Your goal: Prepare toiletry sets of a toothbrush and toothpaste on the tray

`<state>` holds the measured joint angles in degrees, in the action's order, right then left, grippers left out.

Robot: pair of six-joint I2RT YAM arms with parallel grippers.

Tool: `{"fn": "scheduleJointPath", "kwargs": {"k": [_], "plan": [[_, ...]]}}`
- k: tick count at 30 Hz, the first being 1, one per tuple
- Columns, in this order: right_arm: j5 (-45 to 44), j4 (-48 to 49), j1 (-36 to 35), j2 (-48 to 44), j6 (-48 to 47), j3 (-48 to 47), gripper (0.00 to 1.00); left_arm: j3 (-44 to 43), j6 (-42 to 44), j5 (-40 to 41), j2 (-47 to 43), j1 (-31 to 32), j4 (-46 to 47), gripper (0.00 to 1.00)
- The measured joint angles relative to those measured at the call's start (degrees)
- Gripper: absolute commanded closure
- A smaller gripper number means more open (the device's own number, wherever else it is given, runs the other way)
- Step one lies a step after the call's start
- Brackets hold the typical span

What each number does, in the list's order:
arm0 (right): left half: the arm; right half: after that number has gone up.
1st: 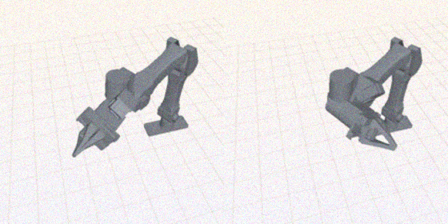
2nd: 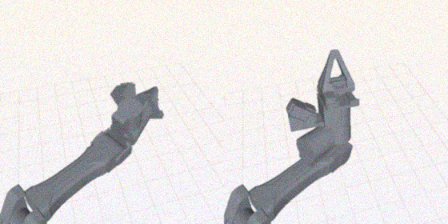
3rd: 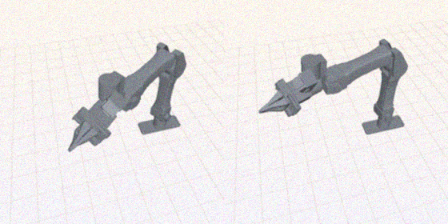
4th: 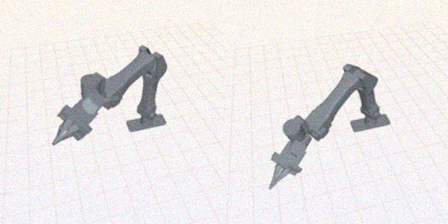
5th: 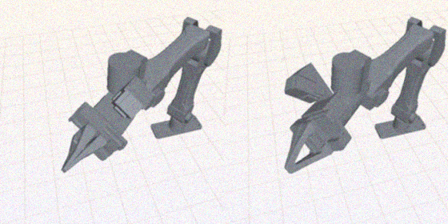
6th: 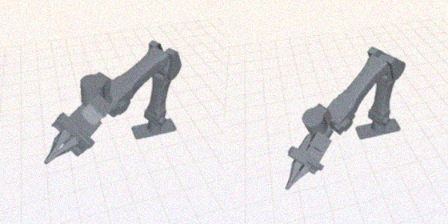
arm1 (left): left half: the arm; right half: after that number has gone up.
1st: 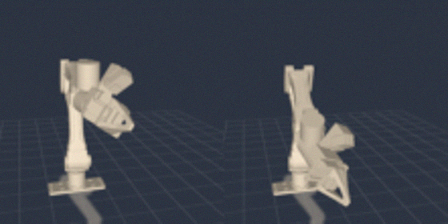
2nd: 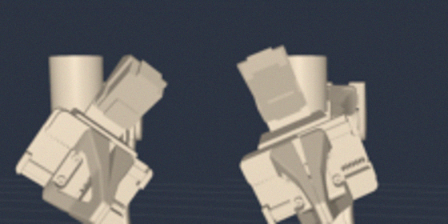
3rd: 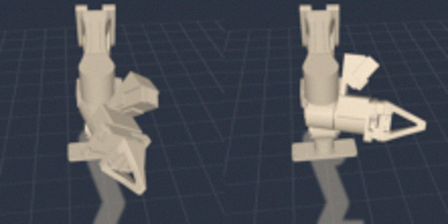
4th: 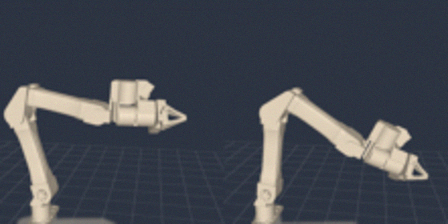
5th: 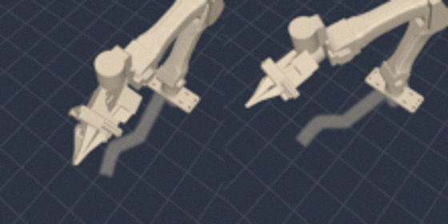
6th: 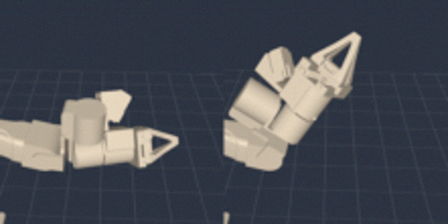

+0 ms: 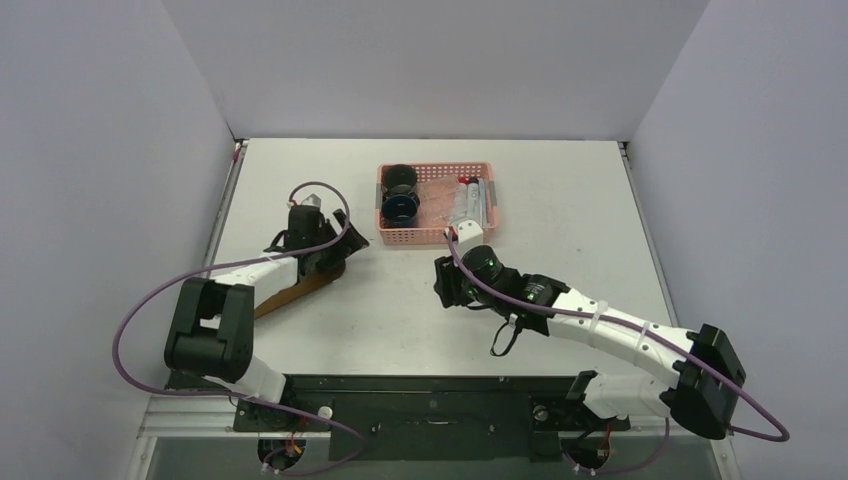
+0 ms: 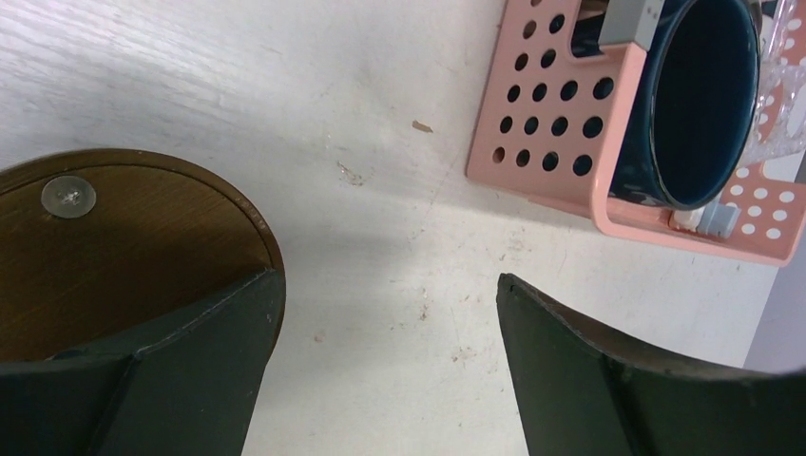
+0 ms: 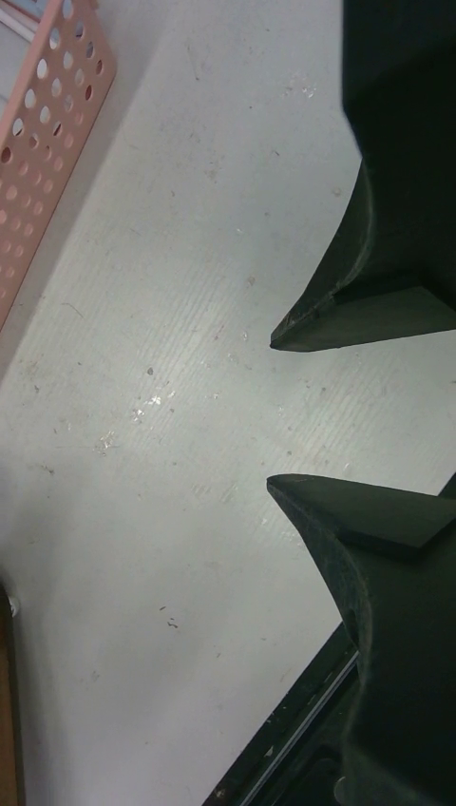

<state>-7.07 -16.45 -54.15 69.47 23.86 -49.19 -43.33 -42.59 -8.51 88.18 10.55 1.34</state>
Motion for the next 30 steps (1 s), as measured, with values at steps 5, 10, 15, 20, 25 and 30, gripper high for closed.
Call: {"fn": "scheduleJointPath", "kwargs": {"k": [5,10,15,20,25,30], "plan": [[-0.07,-0.02,-0.33,-0.87,0.33,0.59,0.53,0.00,0.48,-1.27,0.09,1.36,-0.28,0.18],[-0.13,0.13,-0.70,-1.11,0.79,0.83,0.53,0.94,0.87,-2.27,-0.70,2.25,-0.22,0.19],[-0.46,0.09,-1.07,-1.11,0.96,1.22,0.53,2.19,0.85,-2.62,-2.32,3.52,-0.28,0.19],[-0.79,0.09,-1.81,-1.11,1.11,1.22,0.53,3.02,0.79,-2.73,-3.96,4.90,-0.42,0.19],[-1.40,0.04,-2.38,-1.40,1.29,1.22,0.53,3.85,-0.15,-2.47,-5.42,7.69,-0.68,0.19],[-2.05,0.00,-2.78,-2.47,1.57,1.42,0.53,4.98,-1.33,-2.45,-6.64,10.43,-0.68,0.19]]}}
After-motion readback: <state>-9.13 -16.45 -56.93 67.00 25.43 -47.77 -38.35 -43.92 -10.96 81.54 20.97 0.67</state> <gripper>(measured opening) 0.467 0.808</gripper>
